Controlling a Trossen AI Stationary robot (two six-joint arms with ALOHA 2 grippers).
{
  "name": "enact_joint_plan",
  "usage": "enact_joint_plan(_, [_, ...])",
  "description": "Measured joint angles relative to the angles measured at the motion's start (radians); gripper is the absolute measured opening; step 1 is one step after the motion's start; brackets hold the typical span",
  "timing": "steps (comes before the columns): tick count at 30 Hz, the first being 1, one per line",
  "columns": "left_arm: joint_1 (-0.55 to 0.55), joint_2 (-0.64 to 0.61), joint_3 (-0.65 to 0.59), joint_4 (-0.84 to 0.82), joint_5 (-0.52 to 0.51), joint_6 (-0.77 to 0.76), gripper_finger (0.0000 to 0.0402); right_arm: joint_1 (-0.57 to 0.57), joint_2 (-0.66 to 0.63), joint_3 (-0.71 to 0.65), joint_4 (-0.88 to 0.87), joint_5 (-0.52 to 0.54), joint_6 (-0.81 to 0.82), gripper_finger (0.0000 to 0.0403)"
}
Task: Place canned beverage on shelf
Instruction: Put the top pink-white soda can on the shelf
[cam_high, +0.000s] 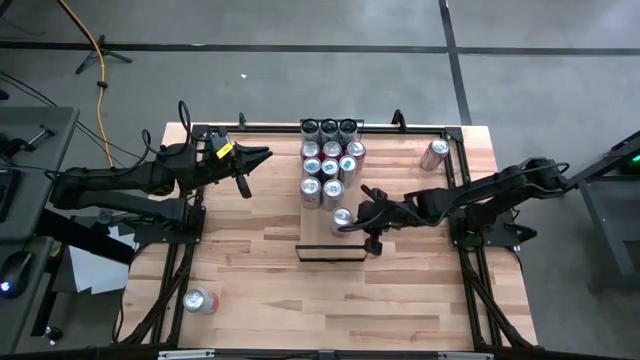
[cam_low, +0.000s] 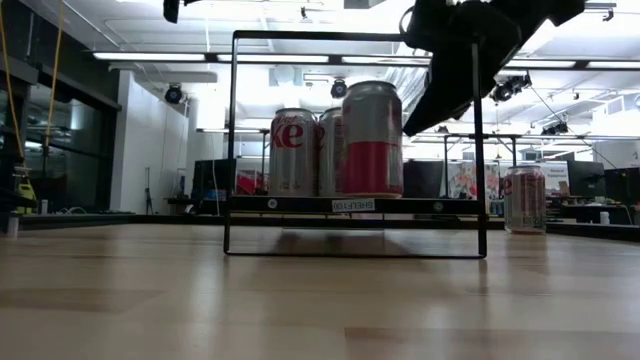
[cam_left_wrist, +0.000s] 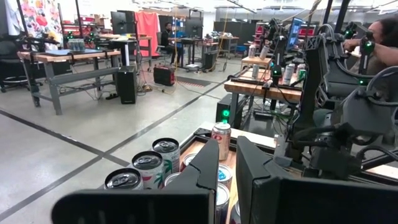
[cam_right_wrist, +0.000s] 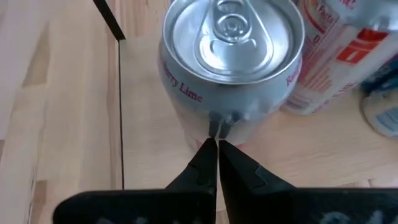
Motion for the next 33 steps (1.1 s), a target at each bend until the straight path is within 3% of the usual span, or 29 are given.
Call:
enact_joint_plan(10, [0.0, 0.0, 0.0, 0.0, 0.0, 0.0, 0.0003, -0.009, -0.01, 0.0, 0.081, -0.042, 0.013, 0.0])
enact_joint_plan(13, [0.0, 0.0, 0.0, 0.0, 0.0, 0.0, 0.0003, -0.03, -0.026, 0.001, 0.089, -0.112, 0.127, 0.0])
enact_joint_plan(19, [0.0, 0.0, 0.0, 0.0, 0.0, -0.001, 0.0003, -0.127, -0.019, 0.001, 0.092, -0.359, 0.495, 0.0])
enact_joint_plan(25, [0.0, 0.0, 0.0, 0.0, 0.0, 0.0, 0.0003, -0.199, -0.018, 0.001, 0.036, -0.367, 0.763, 0.0])
enact_joint_plan(33, [0.0, 0.0, 0.0, 0.0, 0.0, 0.0, 0.0003, -0.216, -0.018, -0.002, -0.004, -0.378, 0.826, 0.0])
